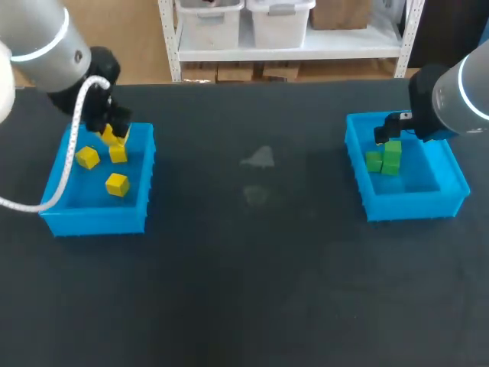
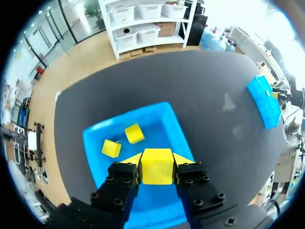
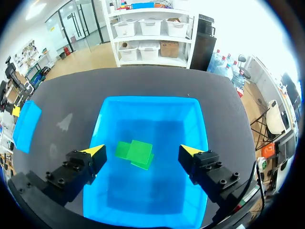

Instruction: Put the green cubes in the right bin and the yellow cubes in the left bin.

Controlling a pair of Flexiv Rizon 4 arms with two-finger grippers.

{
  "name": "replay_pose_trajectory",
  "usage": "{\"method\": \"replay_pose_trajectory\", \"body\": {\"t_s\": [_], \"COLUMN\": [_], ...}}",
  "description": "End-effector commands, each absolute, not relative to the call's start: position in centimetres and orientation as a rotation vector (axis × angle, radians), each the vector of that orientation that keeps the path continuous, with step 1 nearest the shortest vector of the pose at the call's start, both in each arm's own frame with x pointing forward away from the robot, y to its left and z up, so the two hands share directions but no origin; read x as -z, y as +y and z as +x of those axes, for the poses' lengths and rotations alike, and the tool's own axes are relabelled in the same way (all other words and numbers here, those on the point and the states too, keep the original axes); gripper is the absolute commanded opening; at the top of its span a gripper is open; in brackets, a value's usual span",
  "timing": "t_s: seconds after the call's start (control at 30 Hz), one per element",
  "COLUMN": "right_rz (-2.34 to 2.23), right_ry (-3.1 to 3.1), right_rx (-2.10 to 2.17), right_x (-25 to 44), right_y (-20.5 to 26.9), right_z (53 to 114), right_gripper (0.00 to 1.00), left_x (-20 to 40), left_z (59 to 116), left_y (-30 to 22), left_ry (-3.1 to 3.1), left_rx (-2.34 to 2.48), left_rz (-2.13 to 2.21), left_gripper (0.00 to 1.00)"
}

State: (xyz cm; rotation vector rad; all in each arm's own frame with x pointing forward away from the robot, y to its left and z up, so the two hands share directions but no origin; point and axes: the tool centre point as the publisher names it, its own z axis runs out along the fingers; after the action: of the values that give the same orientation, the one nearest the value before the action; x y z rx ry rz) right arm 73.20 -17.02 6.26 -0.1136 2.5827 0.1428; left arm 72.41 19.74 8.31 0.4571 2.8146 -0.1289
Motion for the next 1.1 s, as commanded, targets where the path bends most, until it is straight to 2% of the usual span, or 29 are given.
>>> {"method": "replay_pose_trajectory", "body": {"t_s": [0.03, 0.23, 0.27, 0.3, 0.37, 1.1], "right_rz": [-0.112, -0.112, -0.112, -0.112, -0.112, -0.112], "right_ry": [2.577, 2.577, 2.577, 2.577, 2.577, 2.577], "right_rx": [-0.141, -0.141, -0.141, -0.141, -0.141, -0.141], "right_x": [-6.2, -6.2, -6.2, -6.2, -6.2, -6.2], "right_y": [-17.0, -17.0, -17.0, -17.0, -17.0, -17.0], "right_z": [73.1, 73.1, 73.1, 73.1, 73.1, 73.1], "right_gripper": [1.00, 1.00, 1.00, 1.00, 1.00, 1.00], "left_x": [-6.8, -6.0, -6.0, -6.0, -6.3, -7.3], "left_z": [71.7, 71.5, 71.6, 71.7, 71.8, 72.1], "left_y": [20.8, 21.5, 21.5, 21.6, 21.5, 20.8], "left_ry": [2.778, 2.798, 2.797, 2.792, 2.790, 2.751], "left_rx": [0.151, 0.141, 0.144, 0.145, 0.147, 0.208], "left_rz": [0.411, 0.381, 0.378, 0.374, 0.375, 0.358], "left_gripper": [0.00, 0.00, 0.07, 0.30, 1.00, 1.00]}}
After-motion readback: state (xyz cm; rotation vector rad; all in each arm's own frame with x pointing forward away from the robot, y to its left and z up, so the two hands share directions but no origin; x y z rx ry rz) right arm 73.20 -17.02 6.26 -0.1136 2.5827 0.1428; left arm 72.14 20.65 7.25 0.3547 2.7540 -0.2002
